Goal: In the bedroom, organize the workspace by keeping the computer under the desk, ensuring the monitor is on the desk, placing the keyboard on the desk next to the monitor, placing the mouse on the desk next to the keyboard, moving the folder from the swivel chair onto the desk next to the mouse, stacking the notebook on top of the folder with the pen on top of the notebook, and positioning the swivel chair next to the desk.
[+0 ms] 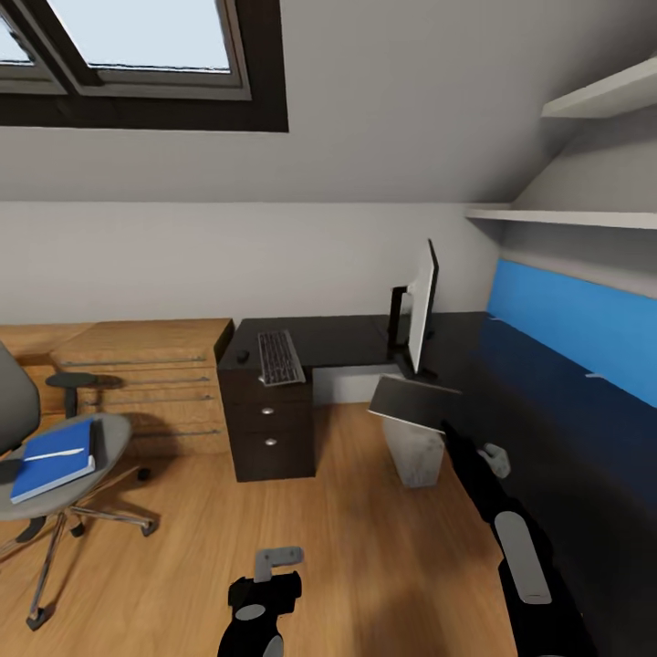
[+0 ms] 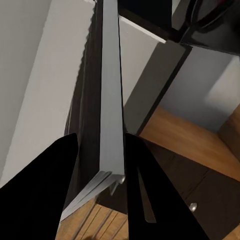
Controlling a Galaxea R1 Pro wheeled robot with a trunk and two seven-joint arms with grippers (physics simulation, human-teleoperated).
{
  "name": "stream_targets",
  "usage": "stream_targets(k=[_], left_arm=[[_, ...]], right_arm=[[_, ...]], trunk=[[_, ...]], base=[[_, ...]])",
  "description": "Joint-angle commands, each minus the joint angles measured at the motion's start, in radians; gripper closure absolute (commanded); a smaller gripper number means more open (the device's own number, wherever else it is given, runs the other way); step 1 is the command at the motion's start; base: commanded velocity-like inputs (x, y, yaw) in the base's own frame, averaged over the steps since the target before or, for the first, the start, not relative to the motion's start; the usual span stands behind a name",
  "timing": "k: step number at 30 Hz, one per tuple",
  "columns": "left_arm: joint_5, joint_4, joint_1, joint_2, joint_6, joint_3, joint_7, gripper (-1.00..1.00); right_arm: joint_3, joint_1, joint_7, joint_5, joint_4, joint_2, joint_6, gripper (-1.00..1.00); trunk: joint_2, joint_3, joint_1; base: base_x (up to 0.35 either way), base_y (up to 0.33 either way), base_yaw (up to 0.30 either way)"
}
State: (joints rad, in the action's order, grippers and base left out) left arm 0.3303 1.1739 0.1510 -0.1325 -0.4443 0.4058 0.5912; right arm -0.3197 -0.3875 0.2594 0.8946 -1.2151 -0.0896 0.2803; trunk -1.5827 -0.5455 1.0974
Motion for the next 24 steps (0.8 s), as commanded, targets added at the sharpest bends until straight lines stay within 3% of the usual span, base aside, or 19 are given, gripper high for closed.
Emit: stream_targets(k=[1, 15, 24], left_arm=[[0.009, 0.001, 0.001, 0.001, -0.002, 0.002, 0.009, -1.00], [0.009, 0.003, 0.001, 0.001, 0.010, 0.001, 0.012, -1.00], [0.009, 0.006, 0.001, 0.003, 0.149, -0.003, 0.012, -1.00]], right_arm=[[-0.004, -0.001, 0.003, 0.009, -0.001, -0.002, 0.010, 1.00], [0.001, -0.002, 0.003, 0.009, 0.017, -0.001, 0.019, 1.00], [0.067, -0.001, 0.003, 0.009, 0.039, -0.001, 0.017, 1.00]], trunk=[[0.007, 0.002, -0.003], [0.021, 0.008, -0.011], [0.021, 0.008, -0.011]], base=[[0.326, 0.119, -0.002], [0.325, 0.157, 0.000], [0.325, 0.155, 0.000]])
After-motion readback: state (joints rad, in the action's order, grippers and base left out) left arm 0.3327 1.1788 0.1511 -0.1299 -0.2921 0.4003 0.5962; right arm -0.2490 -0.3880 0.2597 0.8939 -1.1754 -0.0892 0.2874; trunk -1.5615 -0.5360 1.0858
